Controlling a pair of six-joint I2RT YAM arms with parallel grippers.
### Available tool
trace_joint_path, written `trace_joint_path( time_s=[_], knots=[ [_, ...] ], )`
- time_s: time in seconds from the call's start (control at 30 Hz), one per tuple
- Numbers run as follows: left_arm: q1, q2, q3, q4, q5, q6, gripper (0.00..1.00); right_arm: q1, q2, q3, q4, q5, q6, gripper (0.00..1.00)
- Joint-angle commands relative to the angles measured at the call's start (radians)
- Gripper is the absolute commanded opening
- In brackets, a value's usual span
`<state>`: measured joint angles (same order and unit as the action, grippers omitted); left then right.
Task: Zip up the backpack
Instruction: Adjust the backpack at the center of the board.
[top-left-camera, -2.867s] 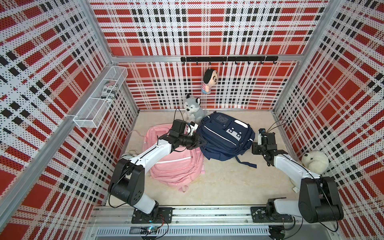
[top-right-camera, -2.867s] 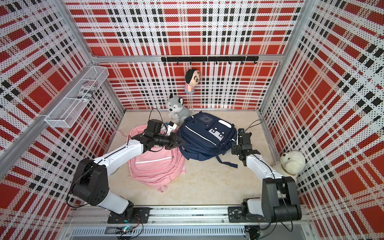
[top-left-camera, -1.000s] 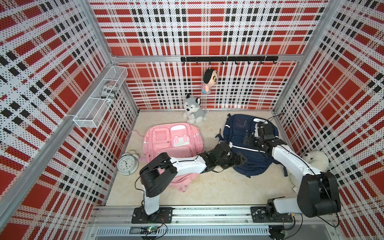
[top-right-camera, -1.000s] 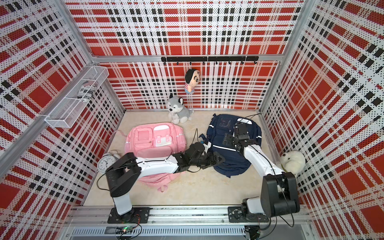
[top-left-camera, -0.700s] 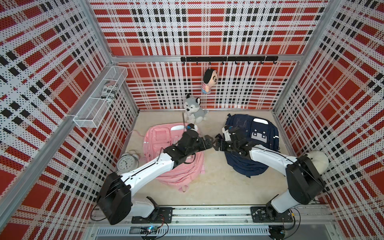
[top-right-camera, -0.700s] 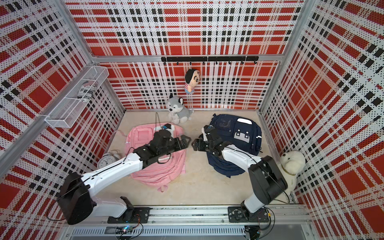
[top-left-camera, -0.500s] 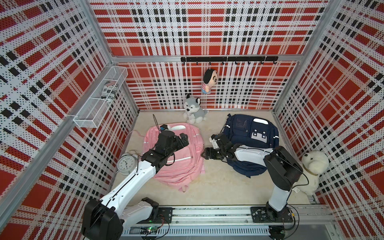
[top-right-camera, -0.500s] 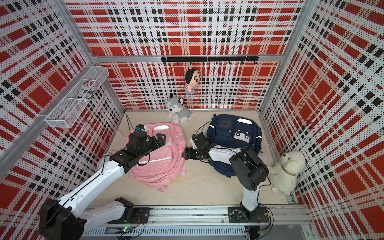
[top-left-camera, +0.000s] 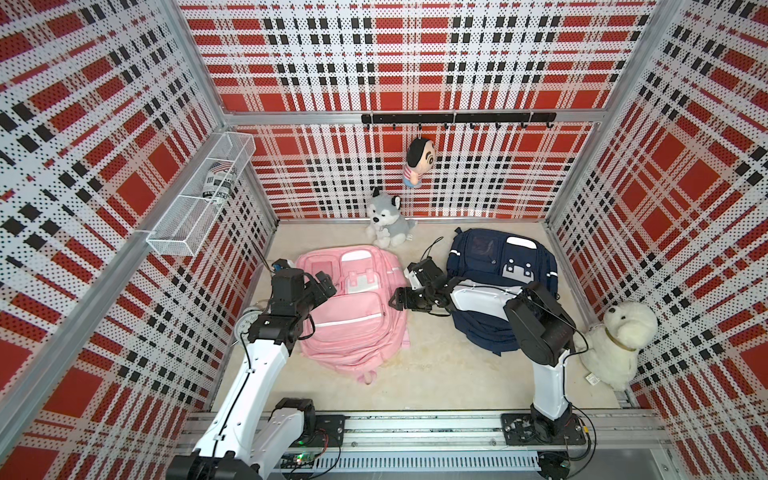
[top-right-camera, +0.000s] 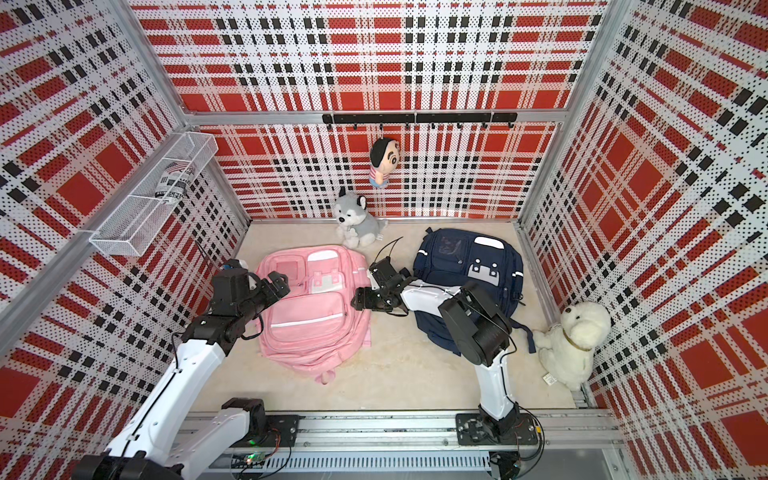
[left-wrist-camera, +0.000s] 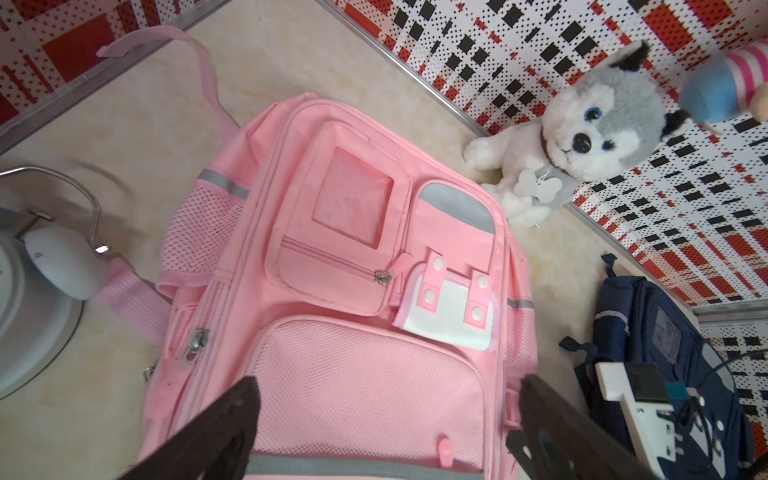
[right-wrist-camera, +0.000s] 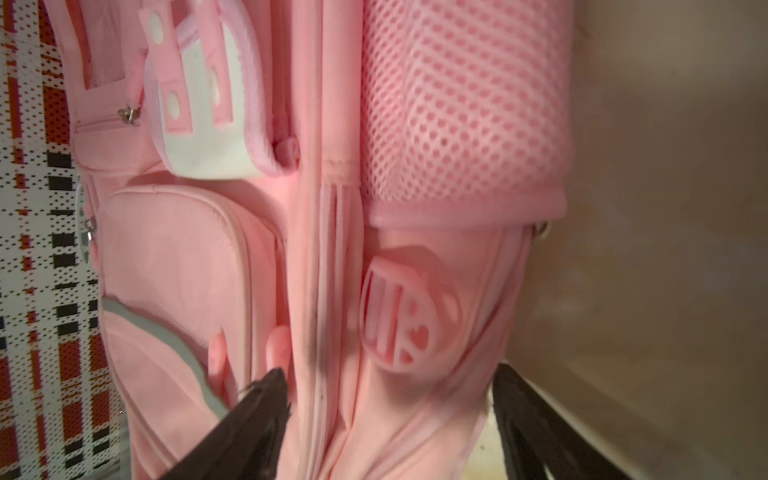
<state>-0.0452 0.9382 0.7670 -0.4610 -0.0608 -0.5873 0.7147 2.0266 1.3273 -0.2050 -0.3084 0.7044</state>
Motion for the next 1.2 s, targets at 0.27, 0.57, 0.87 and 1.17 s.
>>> trace_joint_path(
  time_s=[0.27,0.57,0.87,1.17],
  knots=[
    [0.145,0.018,0.013,-0.071,0.024,0.088,0.98,0.016,0.129,0.13,-0.326,0.229,-0.178,0.62],
    [0.229,0.029,0.033,-0.067,0.109,0.115,0.98,-0.081,0.06,0.058,-0.341,0.284,-0.303,0.63],
    [0.238,0.073,0.01,0.007,0.184,0.087,0.87,-0.15,0.036,0.037,-0.353,0.317,-0.439,0.66],
    [0.237,0.171,-0.058,0.143,0.266,0.061,0.76,-0.176,-0.013,0.052,-0.331,0.301,-0.491,0.69]
  ],
)
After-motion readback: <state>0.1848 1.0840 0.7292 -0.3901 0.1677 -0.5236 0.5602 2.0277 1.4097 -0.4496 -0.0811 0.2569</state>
